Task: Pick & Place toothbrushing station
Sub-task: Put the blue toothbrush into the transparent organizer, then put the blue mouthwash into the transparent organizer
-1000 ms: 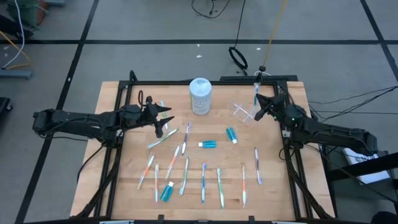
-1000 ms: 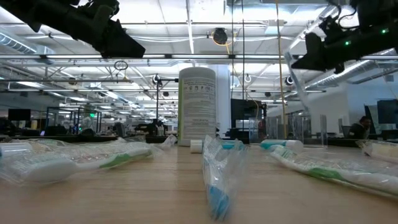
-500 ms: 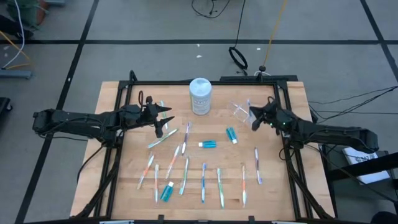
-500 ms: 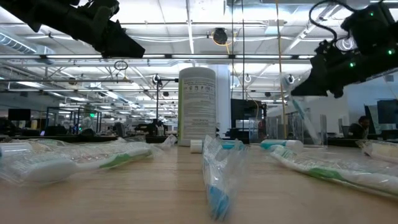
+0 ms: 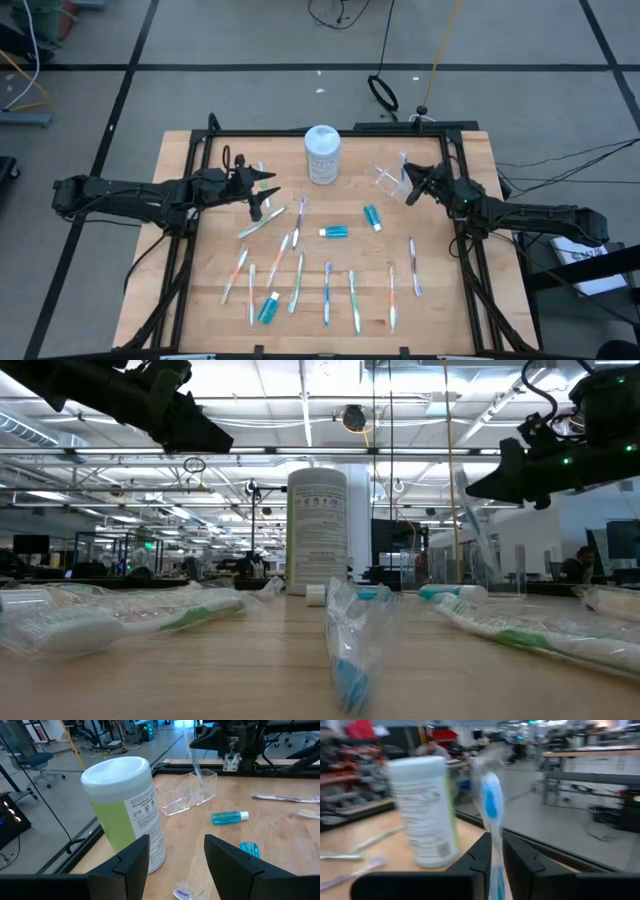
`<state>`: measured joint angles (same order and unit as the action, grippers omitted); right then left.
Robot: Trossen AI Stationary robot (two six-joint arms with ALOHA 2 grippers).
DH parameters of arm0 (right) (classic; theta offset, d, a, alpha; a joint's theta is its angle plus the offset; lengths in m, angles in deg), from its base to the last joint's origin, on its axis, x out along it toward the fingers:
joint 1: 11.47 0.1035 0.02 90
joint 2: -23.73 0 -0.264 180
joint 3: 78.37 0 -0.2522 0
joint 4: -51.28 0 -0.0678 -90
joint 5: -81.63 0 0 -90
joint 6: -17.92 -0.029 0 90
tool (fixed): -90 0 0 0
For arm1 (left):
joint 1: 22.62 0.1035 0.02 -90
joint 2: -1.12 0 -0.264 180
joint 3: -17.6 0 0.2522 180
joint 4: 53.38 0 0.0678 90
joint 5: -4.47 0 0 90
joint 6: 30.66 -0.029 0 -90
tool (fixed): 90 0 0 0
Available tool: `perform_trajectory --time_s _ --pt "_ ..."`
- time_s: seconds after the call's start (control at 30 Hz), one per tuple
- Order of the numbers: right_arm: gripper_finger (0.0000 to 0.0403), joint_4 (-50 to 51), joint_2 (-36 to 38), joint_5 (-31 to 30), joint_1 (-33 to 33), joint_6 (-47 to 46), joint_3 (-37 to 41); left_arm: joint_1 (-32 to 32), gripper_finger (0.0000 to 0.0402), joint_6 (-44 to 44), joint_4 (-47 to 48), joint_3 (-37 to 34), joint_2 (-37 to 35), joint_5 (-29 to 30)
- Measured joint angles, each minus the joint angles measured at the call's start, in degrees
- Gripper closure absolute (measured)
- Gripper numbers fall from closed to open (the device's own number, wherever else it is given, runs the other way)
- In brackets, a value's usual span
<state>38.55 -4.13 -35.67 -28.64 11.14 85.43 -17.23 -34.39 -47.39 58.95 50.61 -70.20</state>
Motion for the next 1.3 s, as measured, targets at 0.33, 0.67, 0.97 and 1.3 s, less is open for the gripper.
perform_trajectory --time_s 0.33,0.67,0.97,1.3 --pt "0.0289 0.60 0.02 -1.43 -0.07 0.60 0.13 0.00 0.0206 2.91 0.17 0.00 0.00 -0.02" --pt "0.0283 -6.02 -0.40 3.91 -0.06 0.41 0.19 0.00 0.0206 3.89 -2.73 0.00 0.02 -1.40" --pt "0.0288 -10.58 -8.36 7.20 3.03 0.42 -2.24 0.00 0.0206 4.07 -17.13 0.00 8.94 -10.60" --pt "0.0289 -28.87 -25.33 15.71 8.35 2.45 -7.42 0.00 0.0206 2.10 -33.44 0.74 23.12 -12.83"
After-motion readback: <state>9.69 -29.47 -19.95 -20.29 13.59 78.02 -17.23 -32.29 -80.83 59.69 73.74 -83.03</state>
